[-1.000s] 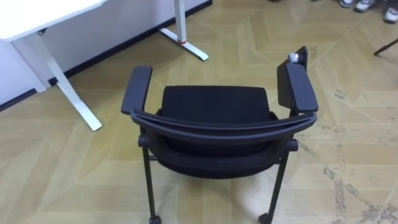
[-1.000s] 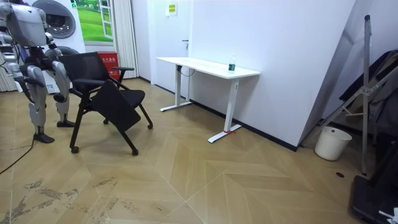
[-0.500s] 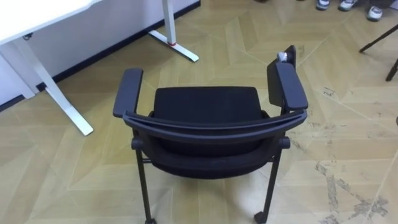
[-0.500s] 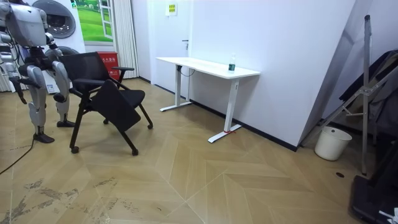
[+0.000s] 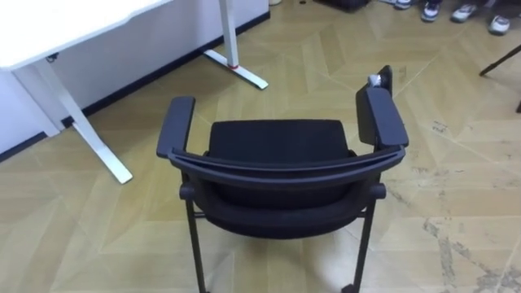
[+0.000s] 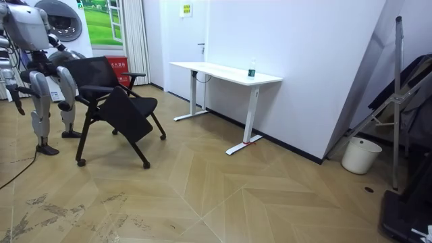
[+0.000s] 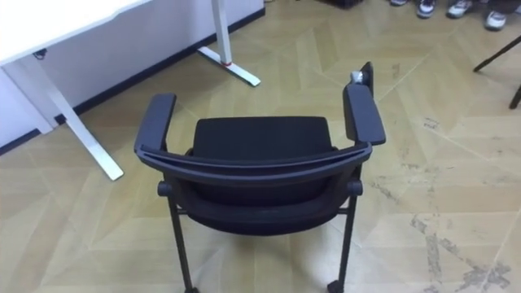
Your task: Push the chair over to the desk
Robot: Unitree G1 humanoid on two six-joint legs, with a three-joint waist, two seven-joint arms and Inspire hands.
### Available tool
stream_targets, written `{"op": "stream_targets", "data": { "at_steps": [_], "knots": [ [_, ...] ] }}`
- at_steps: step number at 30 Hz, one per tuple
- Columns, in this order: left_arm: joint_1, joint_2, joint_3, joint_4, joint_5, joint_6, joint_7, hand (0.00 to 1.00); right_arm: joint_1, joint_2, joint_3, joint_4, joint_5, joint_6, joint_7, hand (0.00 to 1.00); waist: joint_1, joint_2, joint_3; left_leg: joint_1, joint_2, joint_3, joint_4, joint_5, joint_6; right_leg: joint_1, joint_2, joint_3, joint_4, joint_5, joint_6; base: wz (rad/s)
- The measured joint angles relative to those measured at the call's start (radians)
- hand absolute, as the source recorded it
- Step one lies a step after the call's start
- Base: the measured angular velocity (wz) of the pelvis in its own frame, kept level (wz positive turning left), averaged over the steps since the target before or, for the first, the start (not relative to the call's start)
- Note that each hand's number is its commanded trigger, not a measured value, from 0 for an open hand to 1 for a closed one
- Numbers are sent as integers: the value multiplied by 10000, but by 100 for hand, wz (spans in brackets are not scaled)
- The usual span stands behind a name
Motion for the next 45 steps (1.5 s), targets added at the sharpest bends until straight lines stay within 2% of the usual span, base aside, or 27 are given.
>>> {"op": "stream_targets", "data": {
  "at_steps": [1, 3, 5, 8, 11, 12, 13, 14, 16, 21, 23, 26, 28, 29, 33, 34, 36, 39, 41, 44, 45],
  "knots": [
    [-97, 73, 0, -362, 563, 0, 134, 0, 1, -12, -53, 3, -5, -36, -1, 0, -31, 37, 16, -9, -1, 2, -17, 0, 0, -18, 0, 1, -4, 0, 0, 0],
    [-245, 184, 1, -1094, 1434, 45, 235, 0, -21, -14, -84, -25, -177, -25, 17, 0, -56, 140, -49, -54, 0, 1, -20, 0, -1, -53, 4, -1, -3, 0, 0, 0],
    [-400, 308, -5, -2368, 2464, 59, 360, 0, -38, -33, -139, -72, -149, -17, 106, 0, -28, 153, -35, -60, -1, 4, -21, 2, 1, -42, 4, 23, 2, 2, -2, 0],
    [-821, 454, -72, -3539, 3702, 69, 393, 0, -140, -36, -182, -26, -116, -49, 149, 0, -51, 217, -58, -32, -1, -9, -25, 1, 0, -81, 4, 4, 3, 2, -2, 0],
    [-1014, 539, -78, -4188, 5067, 102, 291, 0, -311, -69, -200, 34, -282, -58, 290, 0, -204, 221, -43, 3, 0, 10, -61, 1, 0, -78, 4, 20, -1, 2, -2, 0],
    [-1020, 539, -102, -4419, 5284, 128, 221, 0, -325, -69, -200, 23, -274, -62, 364, 0, -215, 268, -77, 4, 0, 8, -60, 1, 0, -77, 4, 21, -2, 2, -2, 0],
    [-1019, 540, -226, -5032, 5706, 212, 74, 0, -306, -68, -174, 28, -263, -62, 480, 0, -212, 252, -62, -13, 0, 3, -54, 1, 0, -89, 5, 4, -10, 2, -1, 0],
    [-1012, 544, -466, -5696, 6077, 302, -47, 0, -286, -66, -166, 30, -245, -61, 559, 0, -228, 211, -15, -36, -1, -7, -51, 1, 0, -102, 5, -4, -15, 2, -2, 0],
    [-1006, 546, -804, -6339, 6498, 299, -274, 0, -294, -66, -158, 29, -246, -66, 578, 0, -214, 182, -11, -97, -1, -12, -40, 1, 0, -155, 5, -1, -8, 2, -2, 0],
    [-1007, 566, -1647, -7364, 7423, 347, -1290, 0, -371, -82, -48, 94, -205, -235, 770, 0, -318, 190, -23, -219, 5, -25, 26, 1, 0, -251, 6, 2, -5, 6, -8, 0],
    [-1011, 602, -1859, -7663, 7426, 380, -1610, 0, -471, -75, 49, 175, -229, -234, 783, 0, -453, 216, -15, -222, 5, -42, 38, 1, 0, -239, 6, 5, -5, 7, -9, 0],
    [-1019, 909, -2252, -8095, 7537, 492, -2368, 0, -723, -88, 32, 412, -410, -297, 866, 0, -705, 342, 11, -357, 6, -73, 98, 1, 0, -276, 4, -18, 2, 9, -12, 3],
    [-1019, 988, -2523, -8457, 7882, 626, -2853, 0, -747, -89, 29, 426, -511, -297, 877, 0, -812, 377, 34, -415, 6, -85, 106, 4, 4, -320, 2, -32, 6, 15, -22, 2],
    [-1024, 1041, -2782, -8674, 8214, 738, -3277, 0, -733, -88, 35, 474, -546, -288, 885, 0, -857, 422, 11, -421, 5, -101, 116, 4, 4, -348, 3, -31, 6, 15, -22, 0],
    [-1073, 1257, -3447, -9006, 8945, 1020, -4513, 0, -883, -116, 38, 595, -718, -269, 986, 0, -1078, 420, 26, -447, 6, -114, 144, 4, 4, -363, 3, -33, 1, 14, -21, 1],
    [-1213, 1329, -3686, -9092, 9034, 1143, -4932, 0, -910, -127, 38, 599, -729, -269, 982, 0, -1095, 474, 1, -480, 6, -111, 177, 4, 4, -396, 2, -27, 1, 14, -22, 0],
    [-1342, 1516, -3923, -9565, 9036, 1310, -5491, 0, -973, -139, 39, 603, -726, -270, 983, 0, -1127, 441, 38, -530, 8, -112, 185, 4, 4, -426, 3, -22, 2, 15, -23, 0],
    [-1364, 1994, -4102, -10359, 9140, 1505, -6178, 0, -966, -194, 37, 649, -707, -267, 920, 0, -1214, 438, 65, -522, 6, -111, 187, 4, 4, -419, 0, -6, 3, 16, -24, 0],
    [-1439, 2380, -4234, -10740, 9272, 1797, -6728, 0, -1041, -311, 39, 846, -730, -268, 855, 0, -1299, 547, 119, -528, 6, -115, 185, 4, 4, -424, 0, 20, 2, 16, -24, 0],
    [-1487, 2771, -4440, -11092, 9347, 1953, -7550, 0, -1031, -480, 39, 987, -812, -277, 831, 0, -1297, 690, 175, -552, 5, -163, 169, 4, 4, -442, 1, 16, -2, 15, -24, 0],
    [-1487, 2794, -4445, -11148, 9372, 1957, -7728, 0, -1032, -510, 37, 1034, -810, -281, 804, 0, -1301, 718, 170, -553, 4, -179, 168, 4, 4, -443, 1, 17, -5, 15, -23, 3]
  ]
}}
